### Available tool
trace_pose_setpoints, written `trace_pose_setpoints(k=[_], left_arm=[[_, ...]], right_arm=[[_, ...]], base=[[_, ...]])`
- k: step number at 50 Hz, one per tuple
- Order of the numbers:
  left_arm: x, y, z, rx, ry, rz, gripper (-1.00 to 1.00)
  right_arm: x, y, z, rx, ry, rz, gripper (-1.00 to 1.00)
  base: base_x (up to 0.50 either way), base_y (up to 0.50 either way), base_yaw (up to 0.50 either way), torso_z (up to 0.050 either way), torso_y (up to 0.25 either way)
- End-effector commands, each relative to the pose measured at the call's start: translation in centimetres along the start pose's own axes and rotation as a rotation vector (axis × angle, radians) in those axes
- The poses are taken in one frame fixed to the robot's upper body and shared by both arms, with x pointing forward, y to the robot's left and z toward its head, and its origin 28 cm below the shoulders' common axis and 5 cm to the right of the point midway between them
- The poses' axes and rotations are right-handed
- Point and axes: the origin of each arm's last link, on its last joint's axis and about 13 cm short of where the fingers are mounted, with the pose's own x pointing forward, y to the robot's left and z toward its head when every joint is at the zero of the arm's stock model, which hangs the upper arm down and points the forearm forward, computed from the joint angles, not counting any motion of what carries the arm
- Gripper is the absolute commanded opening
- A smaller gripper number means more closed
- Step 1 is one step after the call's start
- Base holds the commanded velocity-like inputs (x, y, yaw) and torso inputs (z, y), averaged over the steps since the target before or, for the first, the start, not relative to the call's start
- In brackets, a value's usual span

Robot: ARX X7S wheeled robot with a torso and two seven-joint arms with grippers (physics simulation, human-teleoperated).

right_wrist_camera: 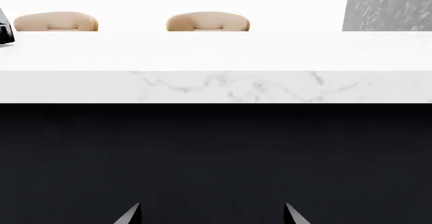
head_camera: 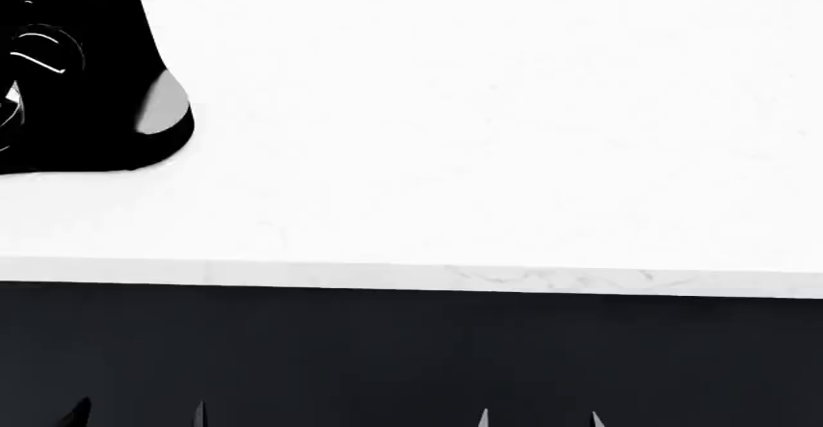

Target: Open the stand mixer head.

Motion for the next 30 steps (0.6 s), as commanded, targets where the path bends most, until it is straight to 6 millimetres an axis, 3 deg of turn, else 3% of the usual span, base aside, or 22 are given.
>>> trace_pose_setpoints(k=[1, 23, 27, 28, 30], left_arm=[[0.0, 0.0, -0.1, 0.0, 0.004, 0.002, 1.0], [-0.1, 0.3, -0.1, -0.028, -0.029, -0.014, 1.0], [0.0, 0.3, -0.1, -0.048, 0.032, -0.043, 1.0], [-0.1, 1.1, 0.4, 0.039, -0.032, 0.091, 1.0], [0.3, 0.5, 0.2, -0.037, -0.026, 0.029, 1.0]], right_arm=[[-0.1, 0.3, -0.2, -0.031, 0.007, 0.003, 1.0], [0.1, 0.3, -0.7, -0.058, 0.039, 0.006, 1.0], [0.1, 0.3, -0.6, -0.062, 0.038, 0.002, 1.0], [0.5, 0.0, -0.4, -0.111, -0.019, -0.037, 1.0], [0.1, 0.3, -0.6, -0.06, 0.035, -0.001, 1.0]], base=[[0.0, 0.0, 0.0, 0.0, 0.0], [0.0, 0.0, 0.0, 0.0, 0.0], [0.0, 0.0, 0.0, 0.0, 0.0], [0.0, 0.0, 0.0, 0.0, 0.0], [0.0, 0.0, 0.0, 0.0, 0.0]])
